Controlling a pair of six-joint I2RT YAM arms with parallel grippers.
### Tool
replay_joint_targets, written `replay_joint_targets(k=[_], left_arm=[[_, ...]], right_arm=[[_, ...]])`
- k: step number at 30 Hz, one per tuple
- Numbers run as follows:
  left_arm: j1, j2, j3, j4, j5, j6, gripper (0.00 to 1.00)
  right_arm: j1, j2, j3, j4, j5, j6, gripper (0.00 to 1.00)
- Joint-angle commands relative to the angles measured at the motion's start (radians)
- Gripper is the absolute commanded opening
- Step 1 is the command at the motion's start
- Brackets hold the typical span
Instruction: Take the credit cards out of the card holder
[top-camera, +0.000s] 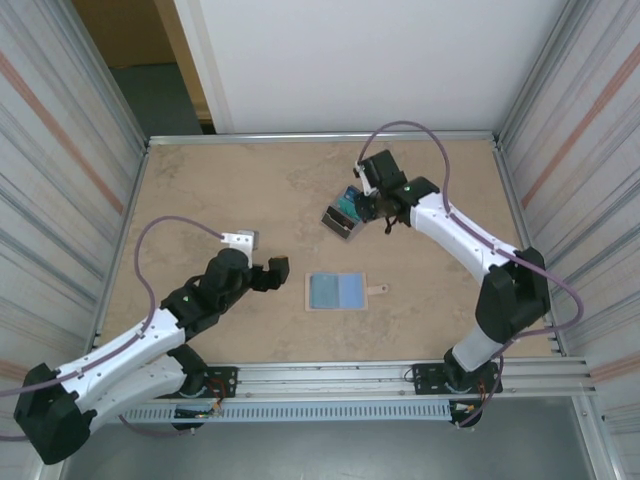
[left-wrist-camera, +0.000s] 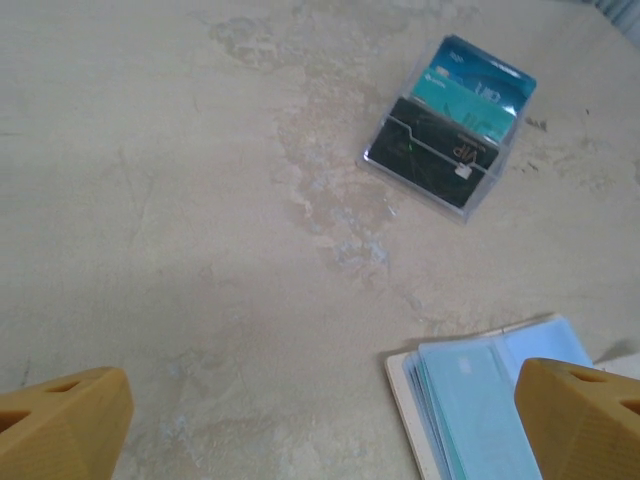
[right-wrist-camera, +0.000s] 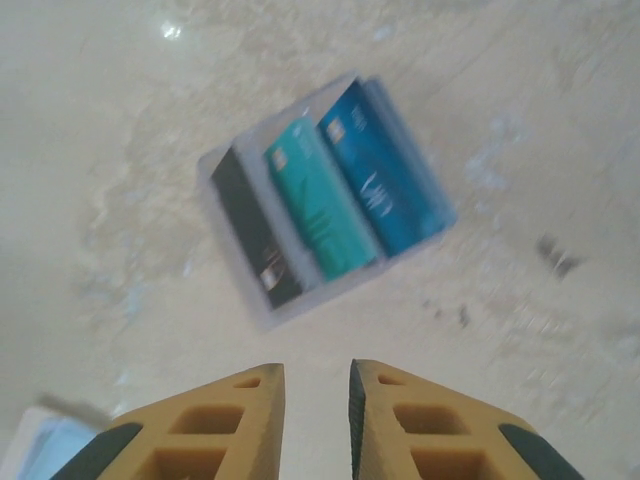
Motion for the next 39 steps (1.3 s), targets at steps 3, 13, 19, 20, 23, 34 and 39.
replay_joint_targets(k=[3,13,19,20,23,34,39], left_arm=[[0.018,-0.046,-0.043,0.019,-0.121,-0.062,0.99],[0.027,-0.09,-0.097,0.001,-0.207,-0.131,0.99],[0.029,-0.114,-0.12,0.0,-0.218,-0.154,0.99],[0.029,-0.117,-0.123,-0.002,-0.22,-0.159,0.99],[0.028,-0.122,-0.131,-0.008,-0.22,-0.174,0.99],[0.03,-0.129,-0.142,-0.017,-0.21,-0.188,0.99],[0.03,-0.129,-0.144,-0.016,-0.206,-0.189,0.99]], right_arm=[[0.152,-0.074,-0.116,-0.07,0.103,0.269,0.29],[0.424,0.013,-0.181,-0.053,0.154,0.567,0.49],[0.49,0.129,-0.139,-0.02,0.088,0.596,0.5],[0.494,0.15,-0.134,-0.017,0.079,0.6,0.49],[0.501,0.19,-0.126,-0.005,0.065,0.604,0.48],[0.501,0.262,-0.124,0.027,0.039,0.606,0.46],[0.499,0.273,-0.134,0.032,0.029,0.614,0.44]])
